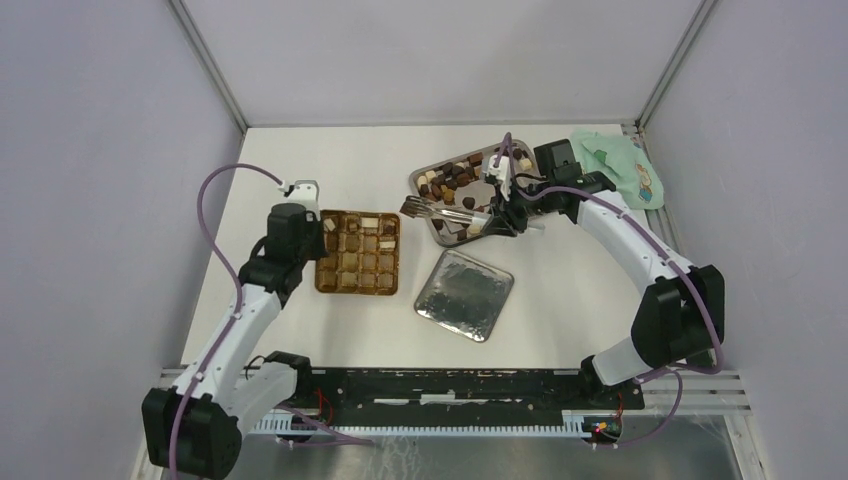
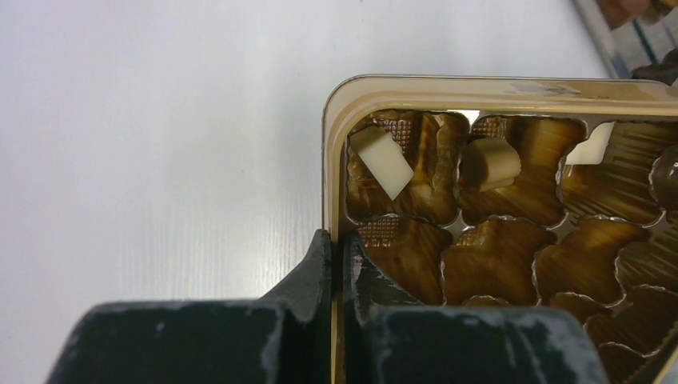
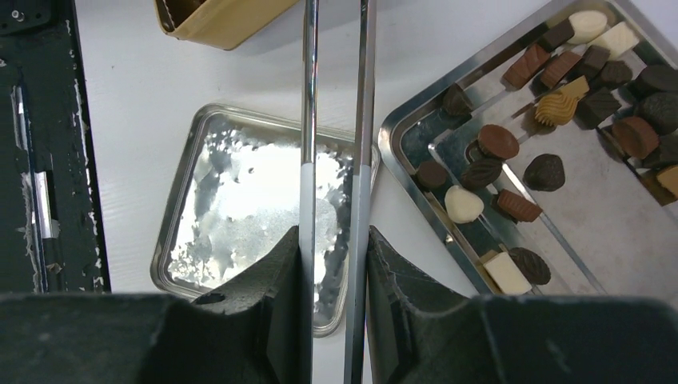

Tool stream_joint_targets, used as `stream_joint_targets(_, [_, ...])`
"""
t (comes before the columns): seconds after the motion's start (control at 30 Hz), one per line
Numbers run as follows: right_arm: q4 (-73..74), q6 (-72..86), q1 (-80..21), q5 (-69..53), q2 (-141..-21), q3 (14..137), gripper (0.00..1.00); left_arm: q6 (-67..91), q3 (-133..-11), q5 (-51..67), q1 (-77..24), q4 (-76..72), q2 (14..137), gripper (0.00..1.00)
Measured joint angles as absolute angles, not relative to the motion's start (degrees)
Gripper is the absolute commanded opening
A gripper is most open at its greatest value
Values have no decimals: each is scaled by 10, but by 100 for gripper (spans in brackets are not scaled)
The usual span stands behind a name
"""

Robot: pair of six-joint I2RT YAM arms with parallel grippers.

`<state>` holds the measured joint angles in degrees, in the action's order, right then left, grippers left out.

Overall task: Pack the chocolate
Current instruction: Place the packing box at the center of the board.

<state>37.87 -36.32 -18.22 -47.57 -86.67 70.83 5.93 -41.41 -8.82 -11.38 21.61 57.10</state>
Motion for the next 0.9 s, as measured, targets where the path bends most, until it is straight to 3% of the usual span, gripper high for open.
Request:
stream_joint_targets(0.23, [385,-364,-182,-511,-847,744,0,50,-393,-86,-114,196,538,2])
stream_joint_targets(0.63, [379,-383,-252,-482,-838,699,0,79,-474,-8,-114,251,750,2])
stream_joint_targets(0.9, [368,-387,-314,-397,-889,689,0,88,-493,7,-114,258,817,14])
